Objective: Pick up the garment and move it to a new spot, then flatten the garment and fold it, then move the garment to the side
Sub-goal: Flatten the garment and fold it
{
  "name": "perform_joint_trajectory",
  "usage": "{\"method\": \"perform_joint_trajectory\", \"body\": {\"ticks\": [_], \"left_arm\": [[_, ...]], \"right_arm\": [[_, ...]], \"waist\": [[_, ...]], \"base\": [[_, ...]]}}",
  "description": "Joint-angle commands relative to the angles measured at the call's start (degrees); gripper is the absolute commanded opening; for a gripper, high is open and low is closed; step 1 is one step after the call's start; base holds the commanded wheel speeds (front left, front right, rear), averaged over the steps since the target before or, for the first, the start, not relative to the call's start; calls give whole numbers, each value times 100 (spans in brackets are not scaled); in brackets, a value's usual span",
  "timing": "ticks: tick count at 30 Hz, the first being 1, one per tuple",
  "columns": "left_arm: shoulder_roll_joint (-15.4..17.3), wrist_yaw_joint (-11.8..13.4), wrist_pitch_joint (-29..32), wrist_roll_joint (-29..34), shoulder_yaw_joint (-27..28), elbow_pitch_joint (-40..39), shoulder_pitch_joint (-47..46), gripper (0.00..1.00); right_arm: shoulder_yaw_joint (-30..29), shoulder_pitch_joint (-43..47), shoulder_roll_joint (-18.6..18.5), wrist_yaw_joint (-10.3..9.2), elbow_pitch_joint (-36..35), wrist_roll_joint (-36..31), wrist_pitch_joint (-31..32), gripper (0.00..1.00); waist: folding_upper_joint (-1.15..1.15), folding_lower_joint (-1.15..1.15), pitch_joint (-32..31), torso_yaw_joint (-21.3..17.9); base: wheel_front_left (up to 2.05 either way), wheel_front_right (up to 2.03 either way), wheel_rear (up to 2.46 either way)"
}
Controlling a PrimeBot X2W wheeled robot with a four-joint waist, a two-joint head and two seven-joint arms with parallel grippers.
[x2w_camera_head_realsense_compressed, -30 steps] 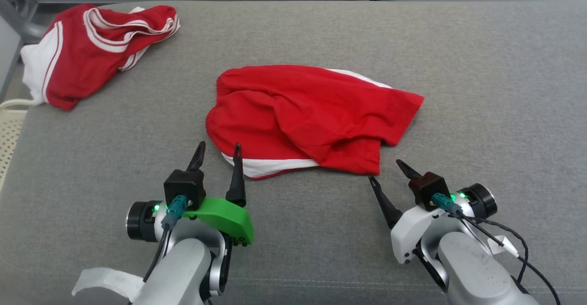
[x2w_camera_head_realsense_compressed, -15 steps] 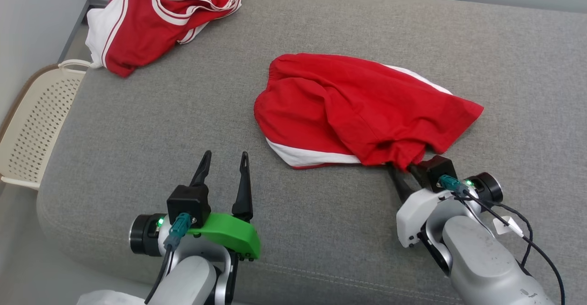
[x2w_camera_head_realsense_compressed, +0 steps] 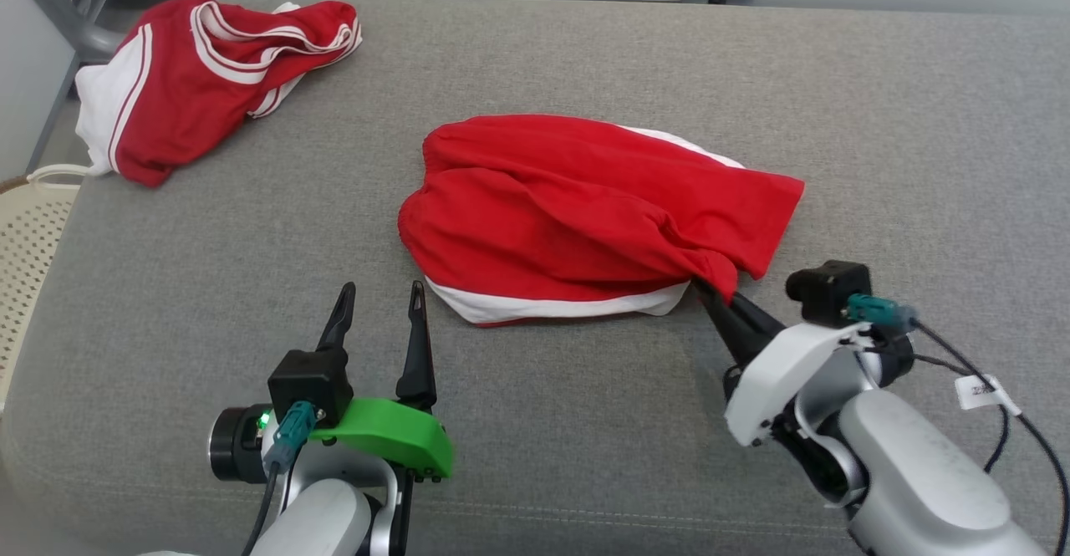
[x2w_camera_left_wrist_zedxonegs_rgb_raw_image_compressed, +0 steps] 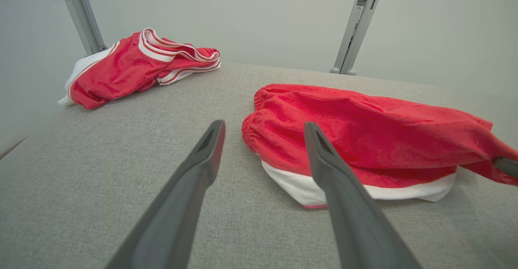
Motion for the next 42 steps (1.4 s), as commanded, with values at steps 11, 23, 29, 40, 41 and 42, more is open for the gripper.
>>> {"method": "perform_joint_trajectory", "body": {"ticks": [11,23,29,40,41,42], "left_arm": [[110,98,-61,-39,114,-325,74,100],[-34,-43,-75,18,14,-339,-240,100],[-220,-181,-105,62,-122,-191,-457,100],[-366,-358,-154,109,-280,21,-531,100],[-357,-371,-156,109,-288,29,-522,100],[-343,-384,-156,118,-305,37,-517,100]], "right_arm": [[-1575,965,-487,0,-2910,816,2187,0],[-2626,-448,-305,-1,-1180,204,3156,0],[-3178,-1558,-514,-1,809,-227,2896,0],[-2798,-2393,-722,-1,2372,-476,2184,100],[-2690,-2360,-753,-1,2362,-395,2143,100],[-2574,-2313,-790,-1,2323,-316,2098,100]], "waist": [[0,0,8,34],[0,0,407,475],[0,0,677,904],[0,0,732,892],[0,0,701,819],[0,0,669,741]], "base": [[0,0,0],[0,0,0],[0,0,0],[0,0,0],[0,0,0],[0,0,0]]}}
